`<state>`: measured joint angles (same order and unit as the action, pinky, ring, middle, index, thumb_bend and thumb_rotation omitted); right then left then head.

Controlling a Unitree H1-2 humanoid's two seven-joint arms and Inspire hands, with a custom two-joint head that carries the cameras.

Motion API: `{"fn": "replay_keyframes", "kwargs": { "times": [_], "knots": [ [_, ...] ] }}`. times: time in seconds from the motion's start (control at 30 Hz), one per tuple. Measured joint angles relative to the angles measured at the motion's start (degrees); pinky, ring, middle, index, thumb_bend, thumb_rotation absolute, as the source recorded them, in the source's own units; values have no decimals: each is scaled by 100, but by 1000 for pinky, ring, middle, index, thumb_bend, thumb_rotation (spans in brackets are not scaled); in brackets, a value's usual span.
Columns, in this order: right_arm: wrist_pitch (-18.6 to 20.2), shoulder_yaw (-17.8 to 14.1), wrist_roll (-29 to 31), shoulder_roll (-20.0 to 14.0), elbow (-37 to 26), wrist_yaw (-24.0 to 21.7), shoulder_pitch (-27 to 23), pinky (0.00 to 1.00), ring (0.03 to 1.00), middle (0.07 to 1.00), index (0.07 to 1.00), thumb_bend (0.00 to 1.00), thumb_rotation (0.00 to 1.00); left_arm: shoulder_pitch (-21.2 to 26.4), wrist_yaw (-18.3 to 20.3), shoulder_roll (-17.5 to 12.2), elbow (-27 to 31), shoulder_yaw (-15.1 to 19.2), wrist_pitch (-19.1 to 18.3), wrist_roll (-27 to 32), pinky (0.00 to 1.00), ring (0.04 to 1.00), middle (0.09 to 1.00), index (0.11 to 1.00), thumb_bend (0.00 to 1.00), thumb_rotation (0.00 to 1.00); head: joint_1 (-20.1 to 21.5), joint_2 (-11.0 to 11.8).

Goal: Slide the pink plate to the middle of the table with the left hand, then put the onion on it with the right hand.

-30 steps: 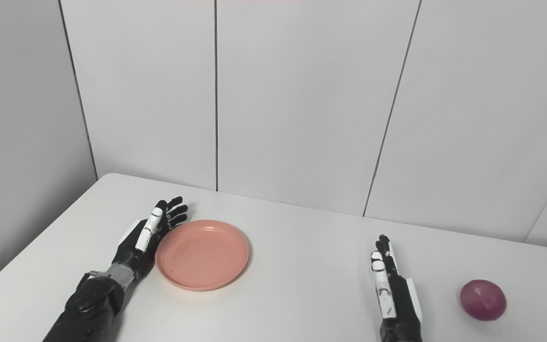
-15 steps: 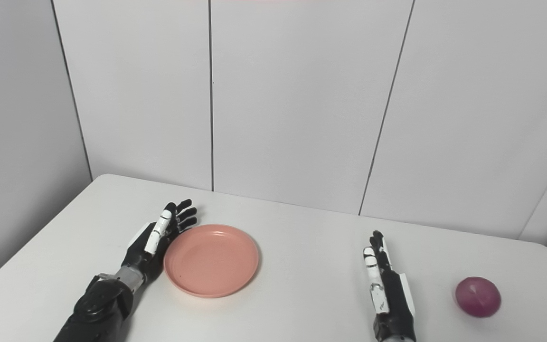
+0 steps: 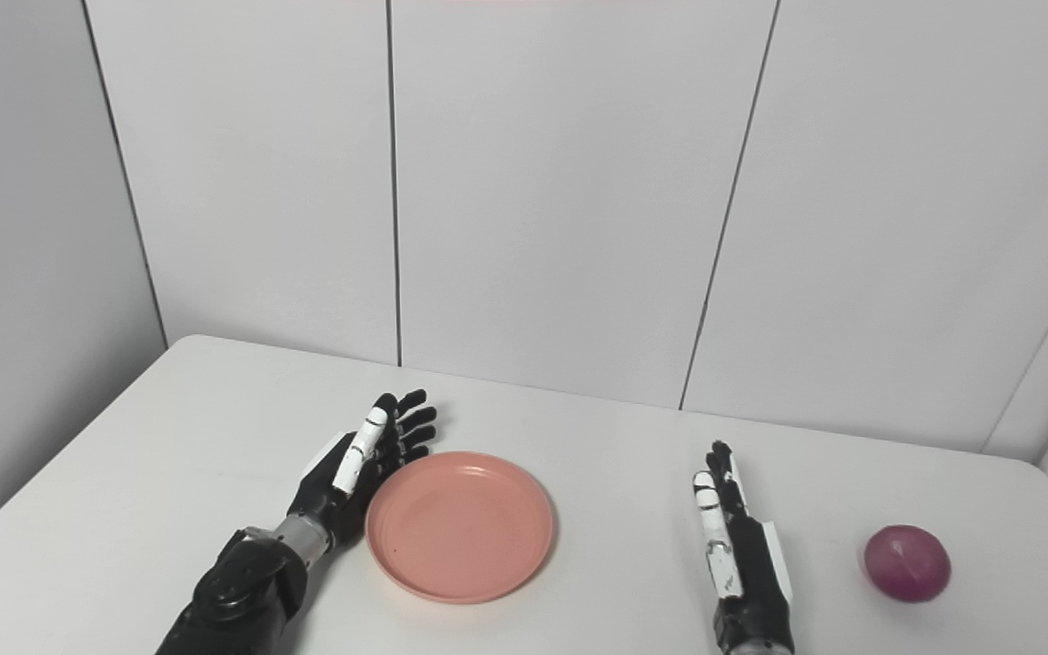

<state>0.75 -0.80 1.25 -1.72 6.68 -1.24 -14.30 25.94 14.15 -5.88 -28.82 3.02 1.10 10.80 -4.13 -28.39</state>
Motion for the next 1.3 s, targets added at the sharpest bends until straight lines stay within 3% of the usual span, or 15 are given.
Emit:
{"fn": "replay_keyframes", "kwargs": {
  "times": [0.27,0.8,1.3],
  "knots": [
    [0,-11,35,7,-2,-2,-1,1000,1000,1000,1000,552,948,-123,-48,224,179,-20,-133,0,939,933,944,937,632,1000,35,-44],
    [0,10,-36,40,-27,104,-8,1000,1000,1000,1000,608,941,-123,-80,329,368,-183,-252,-18,946,934,937,929,627,1000,325,-149],
    [0,75,-254,145,29,244,-43,1000,999,1000,1000,604,972,-123,-75,468,390,-315,-350,-119,997,955,959,951,634,1000,1037,-237]
  ]
}}
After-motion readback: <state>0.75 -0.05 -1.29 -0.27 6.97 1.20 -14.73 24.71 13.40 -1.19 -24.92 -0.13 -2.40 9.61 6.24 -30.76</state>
